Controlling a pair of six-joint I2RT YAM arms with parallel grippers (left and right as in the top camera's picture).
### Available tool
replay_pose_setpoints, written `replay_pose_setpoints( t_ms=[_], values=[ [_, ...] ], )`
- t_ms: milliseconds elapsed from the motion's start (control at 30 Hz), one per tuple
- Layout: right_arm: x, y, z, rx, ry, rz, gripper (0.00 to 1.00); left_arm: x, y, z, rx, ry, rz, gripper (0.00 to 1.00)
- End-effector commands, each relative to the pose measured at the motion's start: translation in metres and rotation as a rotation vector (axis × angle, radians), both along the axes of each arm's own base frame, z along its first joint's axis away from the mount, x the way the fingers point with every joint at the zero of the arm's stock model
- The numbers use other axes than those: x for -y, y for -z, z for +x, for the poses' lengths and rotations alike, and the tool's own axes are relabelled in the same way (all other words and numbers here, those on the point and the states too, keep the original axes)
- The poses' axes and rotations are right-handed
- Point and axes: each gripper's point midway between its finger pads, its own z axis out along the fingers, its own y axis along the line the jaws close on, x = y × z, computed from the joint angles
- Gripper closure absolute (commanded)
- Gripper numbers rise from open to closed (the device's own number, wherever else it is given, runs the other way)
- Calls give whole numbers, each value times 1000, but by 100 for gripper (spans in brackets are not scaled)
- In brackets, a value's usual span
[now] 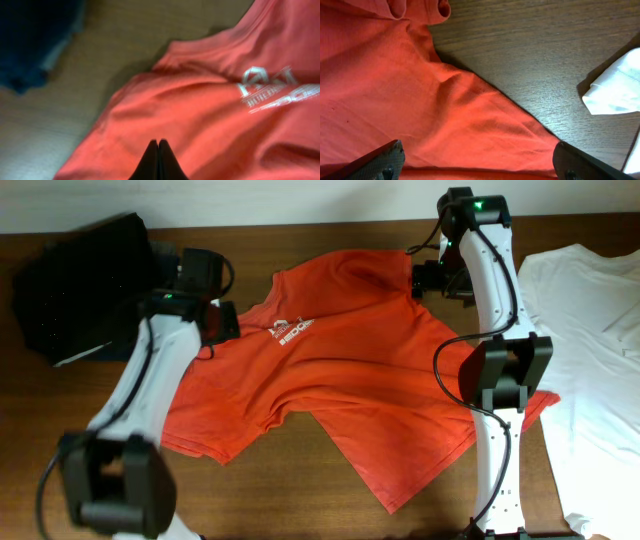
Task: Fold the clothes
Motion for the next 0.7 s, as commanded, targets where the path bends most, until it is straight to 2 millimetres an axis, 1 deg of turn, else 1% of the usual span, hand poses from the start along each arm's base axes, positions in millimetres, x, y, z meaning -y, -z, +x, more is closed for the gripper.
replay_pose_setpoints(
  t_ms=[0,33,100,133,167,200,233,267,300,333,367,433,467,500,533,567,600,633,667],
  values=[
    [3,-4,0,7,7,-12,2,15,73,20,-98,81,-35,99],
    [3,-4,0,7,7,-12,2,17,95,29,-97,81,-36,99],
    [3,-4,0,7,7,-12,2,18,115,42,-79,81,-37,99],
    [3,-4,0,7,7,-12,2,16,123,48,-67,75,-23,99],
    [3,-4,0,7,7,-12,2,9,130,47,-77,59,18,100],
    [3,-4,0,7,7,-12,2,4,140,44,-101,51,46,100],
    [3,-4,0,7,7,-12,1,-6,156,36,-148,35,98,99],
    [3,-4,0,7,7,-12,2,-16,165,29,-183,15,151,100],
    [3,-4,0,7,7,-12,2,-33,173,17,-227,-71,215,99],
    [3,-4,0,7,7,-12,2,-55,176,0,-274,-186,264,99],
    [3,-4,0,7,7,-12,2,-66,177,-8,-297,-245,266,99],
    [3,-4,0,7,7,-12,2,-98,177,-23,-353,-330,256,100],
    [3,-4,0,7,7,-12,2,-109,178,-28,-377,-356,235,99],
    [3,-4,0,7,7,-12,2,-105,179,-26,-384,-326,187,99],
    [3,-4,0,7,7,-12,2,-92,170,-10,-355,-282,123,99],
    [3,-4,0,7,7,-12,2,-83,154,4,-314,-265,115,99],
    [3,-4,0,6,7,-12,2,-69,124,27,-238,-223,114,99],
    [3,-4,0,7,7,-12,2,-36,55,65,-59,-153,95,99],
    [3,-4,0,7,7,-12,2,7,-27,85,121,-78,31,99]
  ],
)
